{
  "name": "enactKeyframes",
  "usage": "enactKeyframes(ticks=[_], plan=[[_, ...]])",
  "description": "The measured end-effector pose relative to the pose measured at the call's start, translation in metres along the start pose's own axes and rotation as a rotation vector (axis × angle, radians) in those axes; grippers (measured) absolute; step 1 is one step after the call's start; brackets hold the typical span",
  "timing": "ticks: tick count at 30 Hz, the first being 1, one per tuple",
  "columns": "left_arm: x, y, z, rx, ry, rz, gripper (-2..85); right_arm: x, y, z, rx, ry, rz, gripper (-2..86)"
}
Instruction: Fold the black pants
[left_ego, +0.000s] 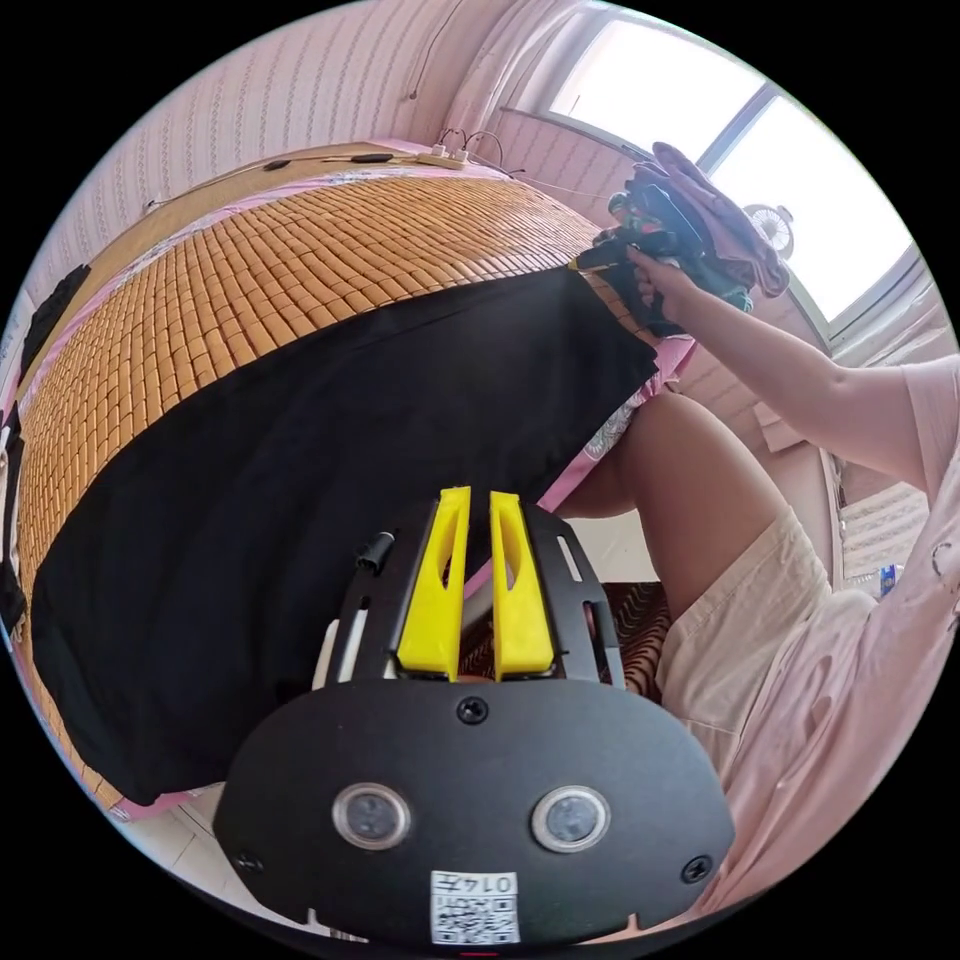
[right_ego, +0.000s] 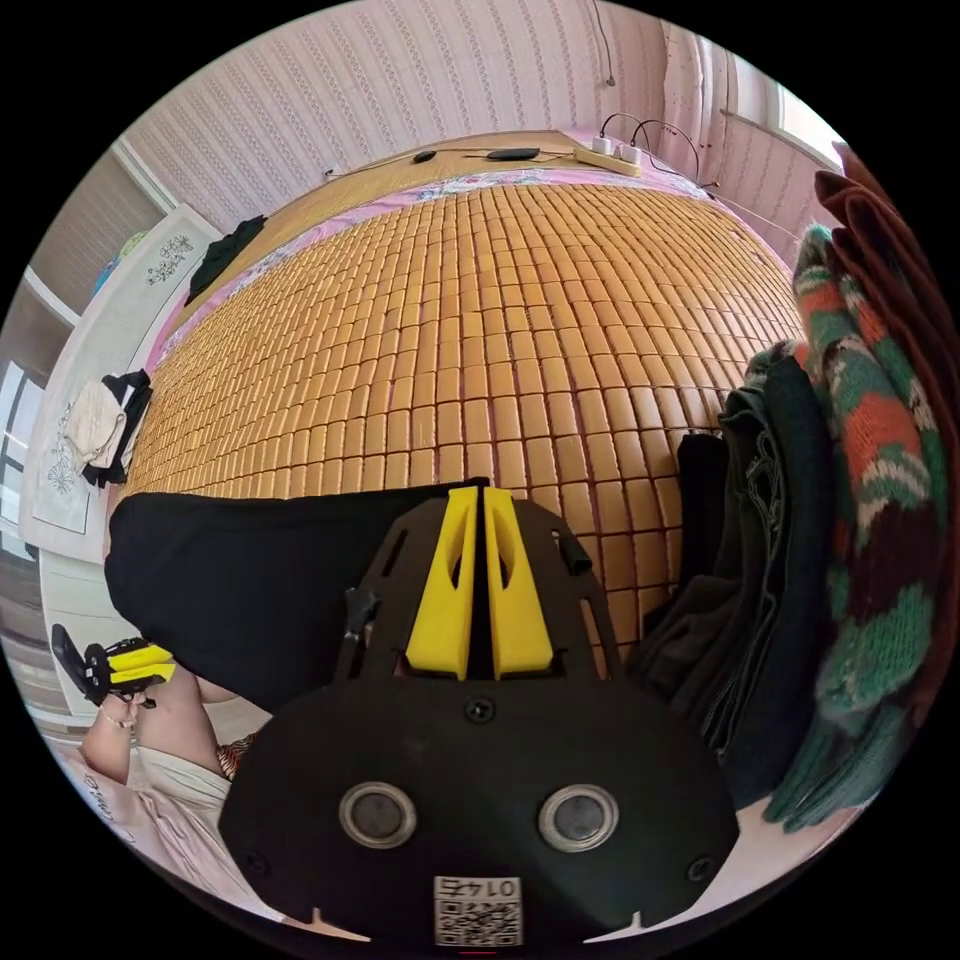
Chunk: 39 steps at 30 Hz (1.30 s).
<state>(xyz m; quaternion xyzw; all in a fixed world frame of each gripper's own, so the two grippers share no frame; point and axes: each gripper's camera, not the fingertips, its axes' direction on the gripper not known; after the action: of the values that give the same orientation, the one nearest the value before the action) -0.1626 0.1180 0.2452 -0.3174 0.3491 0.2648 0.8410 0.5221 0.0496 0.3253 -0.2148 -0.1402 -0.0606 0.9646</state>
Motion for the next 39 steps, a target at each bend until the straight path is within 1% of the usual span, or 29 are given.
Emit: enactKeyframes(ticks=[3,5,6,8,10,11,13,15,18,21,25,26,30,32,33,35,37,38,39], plan=[[-0.005,0.006,0.016,-0.086,-0.007,-0.011,4.4,-0.002,-0.002,0.022,-0.089,0.013,0.055,3.3],[-0.005,0.014,0.026,-0.137,-0.037,0.001,4.5,-0.008,0.010,0.013,-0.052,0.008,0.051,3.7],[-0.004,0.016,0.026,-0.137,-0.038,0.007,4.5,-0.018,0.023,0.003,-0.017,0.026,0.024,2.7],[-0.002,0.024,0.024,-0.118,-0.046,0.018,4.4,-0.038,0.049,-0.006,-0.028,0.026,-0.069,1.3],[-0.001,0.030,0.024,-0.113,-0.046,0.014,4.2,-0.068,0.089,-0.003,-0.081,0.009,-0.184,0.0],[-0.002,0.033,0.026,-0.117,-0.042,0.006,4.1,-0.074,0.098,0.001,-0.106,0.017,-0.202,-0.2],[-0.004,0.037,0.028,-0.117,-0.037,-0.003,4.0,-0.090,0.121,0.027,-0.210,0.117,-0.244,-0.6],[-0.005,0.041,0.027,-0.113,-0.042,-0.006,3.7,-0.095,0.125,0.031,-0.179,0.141,-0.229,-0.8],[-0.005,0.049,0.023,-0.112,-0.025,-0.009,3.6,-0.103,0.120,0.044,-0.196,0.137,-0.207,-0.9],[-0.004,0.061,0.016,-0.103,0.031,-0.013,3.7,-0.122,0.117,0.059,-0.221,0.193,-0.257,-0.9],[-0.020,0.083,-0.035,0.043,0.056,-0.082,4.4,-0.146,0.111,0.079,-0.268,0.275,-0.303,-0.9],[-0.031,0.093,-0.053,0.078,0.027,-0.112,4.7,-0.149,0.110,0.082,-0.274,0.279,-0.303,-0.9],[-0.079,0.134,-0.109,0.123,-0.090,-0.219,5.5,-0.172,0.100,0.095,-0.302,0.342,-0.303,-0.9],[-0.117,0.179,-0.147,0.172,-0.180,-0.321,6.1,-0.194,0.093,0.095,-0.280,0.381,-0.348,-0.8],[-0.127,0.192,-0.156,0.181,-0.196,-0.351,6.3,-0.214,0.085,0.094,-0.239,0.369,-0.390,-0.6],[-0.165,0.241,-0.186,0.228,-0.193,-0.438,7.3,-0.253,0.069,0.094,-0.178,0.266,-0.473,0.0],[-0.189,0.274,-0.207,0.273,-0.188,-0.473,8.0,-0.326,0.040,0.099,-0.095,0.069,-0.643,3.0],[-0.203,0.292,-0.219,0.294,-0.191,-0.490,8.6,-0.347,0.032,0.102,-0.074,0.021,-0.686,4.9],[-0.210,0.300,-0.225,0.305,-0.194,-0.499,9.0,-0.392,0.016,0.109,-0.046,-0.082,-0.773,8.6]])
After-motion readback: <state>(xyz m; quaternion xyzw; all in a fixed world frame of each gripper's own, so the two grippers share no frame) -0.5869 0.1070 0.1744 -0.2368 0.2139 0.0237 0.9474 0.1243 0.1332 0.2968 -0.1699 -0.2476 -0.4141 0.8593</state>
